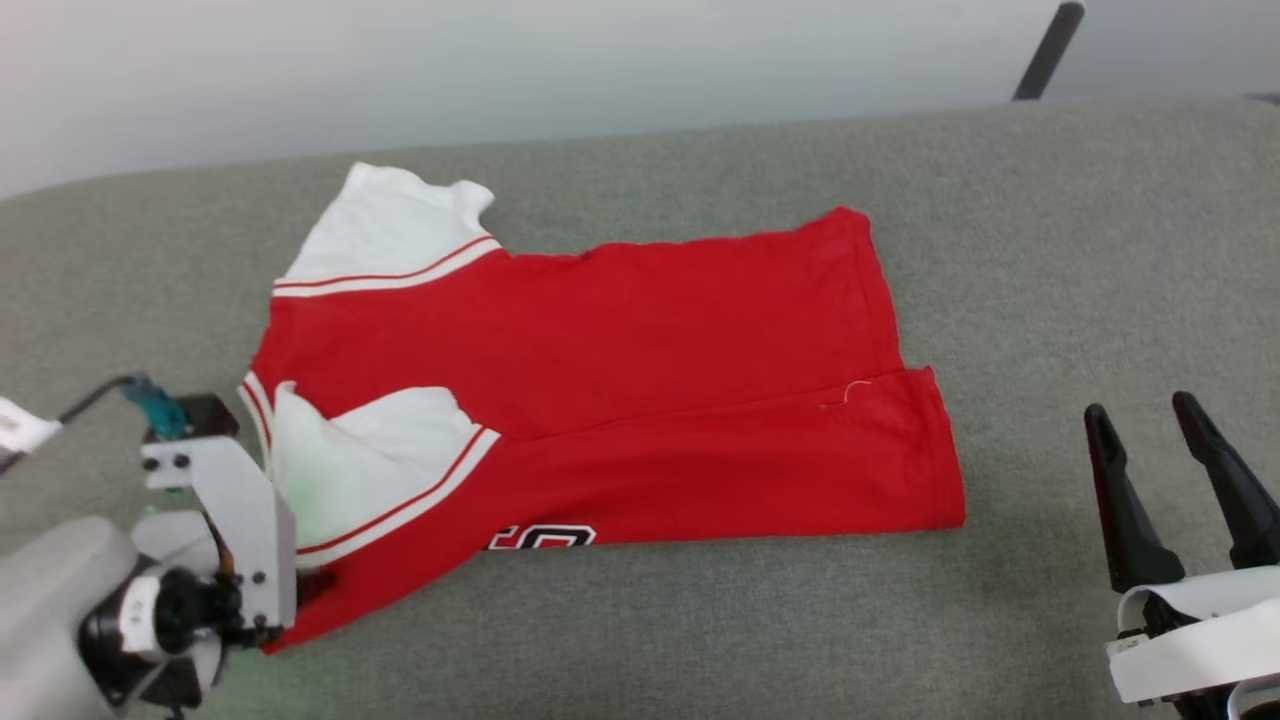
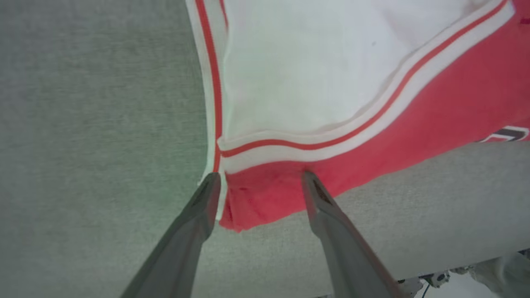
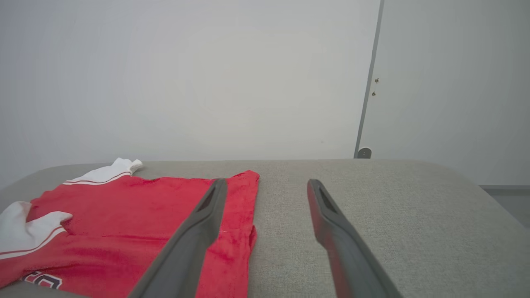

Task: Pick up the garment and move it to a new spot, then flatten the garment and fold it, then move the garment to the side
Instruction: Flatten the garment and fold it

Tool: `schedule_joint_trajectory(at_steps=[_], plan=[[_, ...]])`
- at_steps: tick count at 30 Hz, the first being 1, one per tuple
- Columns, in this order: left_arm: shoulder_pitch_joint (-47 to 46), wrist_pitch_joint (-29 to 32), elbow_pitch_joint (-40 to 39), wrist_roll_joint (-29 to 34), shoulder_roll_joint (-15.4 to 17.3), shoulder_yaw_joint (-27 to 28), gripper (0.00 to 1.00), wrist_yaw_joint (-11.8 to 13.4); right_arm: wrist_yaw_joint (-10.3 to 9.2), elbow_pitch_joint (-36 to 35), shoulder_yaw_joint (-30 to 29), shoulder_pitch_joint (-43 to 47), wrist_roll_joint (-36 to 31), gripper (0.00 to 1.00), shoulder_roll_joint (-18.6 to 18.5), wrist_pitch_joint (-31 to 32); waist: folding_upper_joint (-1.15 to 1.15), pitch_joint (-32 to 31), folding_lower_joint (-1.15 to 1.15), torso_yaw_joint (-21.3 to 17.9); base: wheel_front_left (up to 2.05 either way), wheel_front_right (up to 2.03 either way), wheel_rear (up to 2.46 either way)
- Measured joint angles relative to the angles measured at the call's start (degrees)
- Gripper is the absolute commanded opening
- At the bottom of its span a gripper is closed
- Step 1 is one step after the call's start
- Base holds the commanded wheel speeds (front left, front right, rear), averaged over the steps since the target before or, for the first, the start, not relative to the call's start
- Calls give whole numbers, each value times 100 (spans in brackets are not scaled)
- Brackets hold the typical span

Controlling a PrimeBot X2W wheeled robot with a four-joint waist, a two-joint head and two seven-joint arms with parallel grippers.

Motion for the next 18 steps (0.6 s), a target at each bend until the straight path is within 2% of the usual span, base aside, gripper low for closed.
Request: schedule_joint_trajectory(at_steps=[11,12,13,14,18], plan=[[-121,255,1072,-62,-463,-109,100,-450,0,-48,-91,-68,31,100,59,11,0,329,0,-137,0,0,0],[-143,296,1139,-75,-500,-114,92,-455,0,-52,-100,-69,31,100,64,29,0,336,0,-132,0,0,0],[-164,299,1179,-75,-536,-111,13,-475,0,-56,-111,-70,31,100,65,34,0,340,0,-122,0,0,0],[-175,268,1225,-77,-570,-90,0,-516,0,-64,-119,-74,30,100,66,56,0,343,0,-110,0,0,0],[-294,159,1377,69,-566,-110,0,-677,0,-63,-144,-96,49,100,78,208,0,348,0,-60,0,0,0]])
